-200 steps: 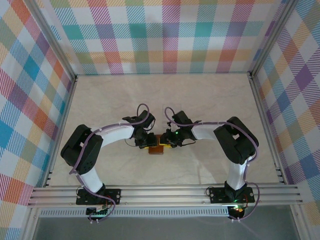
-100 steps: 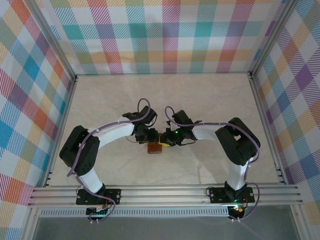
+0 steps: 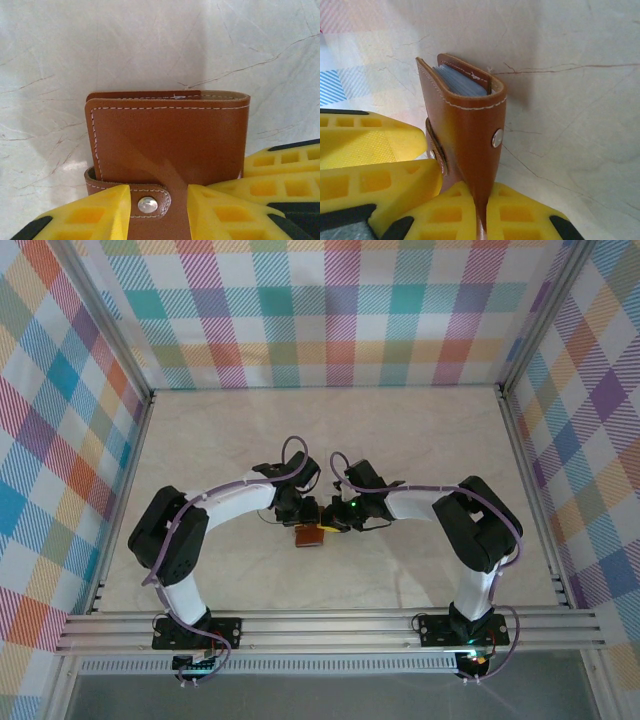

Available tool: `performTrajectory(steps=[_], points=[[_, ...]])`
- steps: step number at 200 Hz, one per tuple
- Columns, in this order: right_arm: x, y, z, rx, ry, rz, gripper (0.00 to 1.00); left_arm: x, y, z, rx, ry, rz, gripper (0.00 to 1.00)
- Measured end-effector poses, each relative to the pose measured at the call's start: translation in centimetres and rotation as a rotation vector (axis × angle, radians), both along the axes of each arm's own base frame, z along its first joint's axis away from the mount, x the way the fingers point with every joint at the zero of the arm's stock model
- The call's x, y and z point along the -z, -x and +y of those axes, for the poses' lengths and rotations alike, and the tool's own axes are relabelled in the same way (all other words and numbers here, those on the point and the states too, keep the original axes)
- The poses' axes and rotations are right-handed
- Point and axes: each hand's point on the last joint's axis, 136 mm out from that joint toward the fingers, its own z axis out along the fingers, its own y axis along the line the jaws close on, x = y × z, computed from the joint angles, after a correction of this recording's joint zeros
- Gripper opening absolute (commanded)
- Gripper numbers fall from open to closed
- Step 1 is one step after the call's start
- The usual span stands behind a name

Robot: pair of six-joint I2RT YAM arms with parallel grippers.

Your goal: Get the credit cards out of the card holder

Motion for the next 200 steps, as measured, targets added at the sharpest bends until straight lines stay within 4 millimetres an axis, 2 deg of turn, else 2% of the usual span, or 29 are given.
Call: performTrajectory(steps=[83,200], points=[[0.1,0.2,-0.2,0.002,0.004,0.001,0.08,0.9,0.2,0.2,0.007,-0.025,0.019,0.37],[-0.3,0.1,-0.6,0.012,0.033,-0.027,0.04,0.7,0.1,0.6,0.031,-0.064,-0.004,0.10]])
